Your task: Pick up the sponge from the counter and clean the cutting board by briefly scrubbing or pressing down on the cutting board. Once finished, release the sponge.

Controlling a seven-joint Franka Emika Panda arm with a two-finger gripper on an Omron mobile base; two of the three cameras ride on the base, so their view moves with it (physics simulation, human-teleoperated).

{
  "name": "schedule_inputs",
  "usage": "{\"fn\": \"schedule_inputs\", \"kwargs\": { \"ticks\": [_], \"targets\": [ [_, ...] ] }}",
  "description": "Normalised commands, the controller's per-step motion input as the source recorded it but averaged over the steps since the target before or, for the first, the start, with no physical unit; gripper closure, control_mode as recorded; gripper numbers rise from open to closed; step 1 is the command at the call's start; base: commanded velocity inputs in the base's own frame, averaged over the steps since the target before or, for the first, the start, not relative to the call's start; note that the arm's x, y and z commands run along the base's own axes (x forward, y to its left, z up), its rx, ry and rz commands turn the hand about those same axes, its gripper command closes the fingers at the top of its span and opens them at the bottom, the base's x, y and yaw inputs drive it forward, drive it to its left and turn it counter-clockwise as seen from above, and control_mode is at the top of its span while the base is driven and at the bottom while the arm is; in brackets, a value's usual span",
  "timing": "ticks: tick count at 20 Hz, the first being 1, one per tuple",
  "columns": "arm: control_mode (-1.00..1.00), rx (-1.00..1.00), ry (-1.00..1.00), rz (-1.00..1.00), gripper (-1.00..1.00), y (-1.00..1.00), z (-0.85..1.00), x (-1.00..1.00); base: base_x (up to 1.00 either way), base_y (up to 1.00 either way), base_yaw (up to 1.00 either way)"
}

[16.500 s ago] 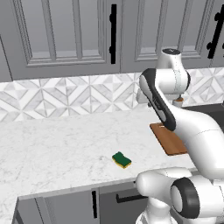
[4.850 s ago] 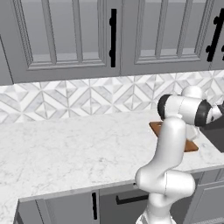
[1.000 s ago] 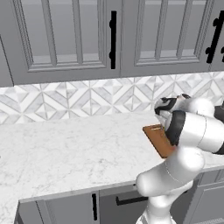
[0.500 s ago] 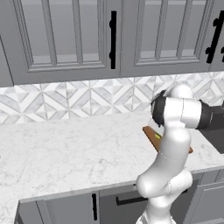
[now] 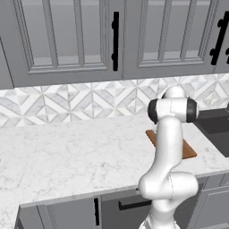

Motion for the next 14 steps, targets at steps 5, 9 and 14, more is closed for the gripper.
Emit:
{"fn": "schedule_inputs", "kwargs": {
  "ticks": [5, 9, 14],
  "targets": [
    [-1.0, 0.01, -0.22, 0.0, 1.0, 0.95, -0.65, -0.97, 0.0, 0.0, 0.0],
    [-1.0, -0.45, -0.51, 0.0, 1.0, 0.9, -0.04, -0.31, 0.0, 0.0, 0.0],
    [-1.0, -0.26, -0.31, 0.0, 1.0, 0.27, 0.01, 0.07, 0.0, 0.0, 0.0]
  ]
}}
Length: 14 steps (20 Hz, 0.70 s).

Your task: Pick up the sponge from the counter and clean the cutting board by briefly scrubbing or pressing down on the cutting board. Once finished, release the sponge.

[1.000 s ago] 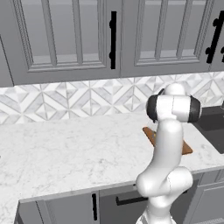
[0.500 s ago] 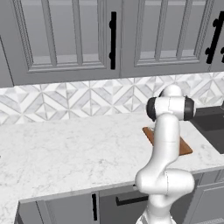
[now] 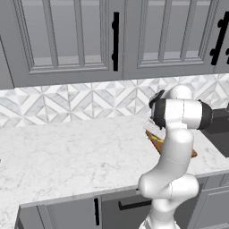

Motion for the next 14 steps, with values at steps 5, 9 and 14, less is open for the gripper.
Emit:
{"fn": "schedule_inputs", "kwargs": {
  "ticks": [5, 9, 14],
  "targets": [
    [-1.0, -0.05, -0.27, 0.0, 1.0, -0.2, -0.92, 0.03, 0.0, 0.0, 0.0],
    [-1.0, 0.0, -0.36, 0.0, 1.0, -0.16, -1.0, 0.0, 0.0, 0.0, 0.0],
    [-1.0, -0.09, -0.3, -0.03, 1.0, 0.0, -0.81, 0.0, 0.0, 0.0, 0.0]
  ]
}}
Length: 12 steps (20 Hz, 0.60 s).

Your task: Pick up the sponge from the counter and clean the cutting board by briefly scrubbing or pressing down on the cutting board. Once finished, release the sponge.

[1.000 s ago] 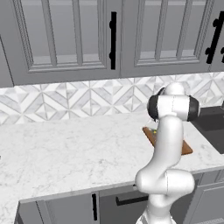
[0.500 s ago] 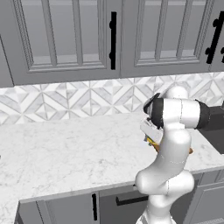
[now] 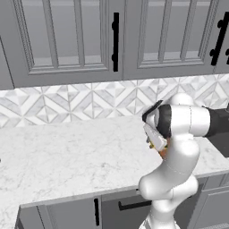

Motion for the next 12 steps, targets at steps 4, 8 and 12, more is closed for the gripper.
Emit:
{"fn": "schedule_inputs", "kwargs": {
  "ticks": [4, 8, 12],
  "targets": [
    [-1.0, -0.27, -0.07, -0.08, 1.0, -0.32, 0.47, 0.0, 0.0, 0.0, 0.0],
    [-1.0, -0.28, 0.0, -0.06, 1.0, -0.74, 0.58, 0.07, 0.0, 0.0, 0.0],
    [-1.0, 0.01, 0.15, 0.01, 1.0, -0.84, 0.09, 0.43, 0.0, 0.0, 0.0]
  ]
}}
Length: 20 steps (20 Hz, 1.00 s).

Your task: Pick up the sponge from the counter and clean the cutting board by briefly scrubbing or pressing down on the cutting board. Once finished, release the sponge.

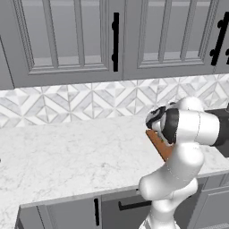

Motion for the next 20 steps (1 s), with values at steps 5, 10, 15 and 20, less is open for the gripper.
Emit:
{"fn": "schedule_inputs", "kwargs": {
  "ticks": [5, 10, 15, 20],
  "targets": [
    [-1.0, 0.26, 0.07, 0.19, 1.0, -0.77, -0.79, 0.33, 0.0, 0.0, 0.0],
    [-1.0, 0.09, 0.0, 0.2, -1.0, 0.04, -1.0, 0.07, 0.0, 0.0, 0.0],
    [-1.0, 0.08, 0.0, 0.17, -1.0, 0.67, -1.0, -0.05, 0.0, 0.0, 0.0],
    [-1.0, 0.09, 0.0, 0.1, -1.0, 0.91, -0.29, -0.18, 0.0, 0.0, 0.0]
  ]
}}
